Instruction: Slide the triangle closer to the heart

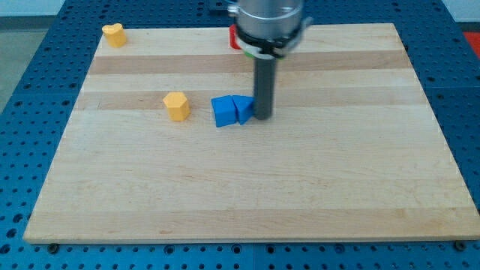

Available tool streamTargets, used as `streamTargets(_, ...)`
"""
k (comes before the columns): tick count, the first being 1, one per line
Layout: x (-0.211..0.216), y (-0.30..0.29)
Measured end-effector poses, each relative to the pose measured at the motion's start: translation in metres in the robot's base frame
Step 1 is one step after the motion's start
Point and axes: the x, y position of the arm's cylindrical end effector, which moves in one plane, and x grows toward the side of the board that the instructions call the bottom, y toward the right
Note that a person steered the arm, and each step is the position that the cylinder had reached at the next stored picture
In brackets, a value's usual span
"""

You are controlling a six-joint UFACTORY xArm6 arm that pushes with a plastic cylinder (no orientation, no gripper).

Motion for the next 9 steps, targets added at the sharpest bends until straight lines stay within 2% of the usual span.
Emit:
streamTargets(1, -0.043, -0.057)
streamTargets(2, -0.064, -0.088)
streamTargets(3, -0.05, -0.08)
streamTargets(4, -0.036, -0.099)
streamTargets(5, -0.056, -0.146)
streamTargets(6, -0.104, -0.187)
streamTargets(8, -0.099, -0.2)
streamTargets(9, -0.128, -0.22)
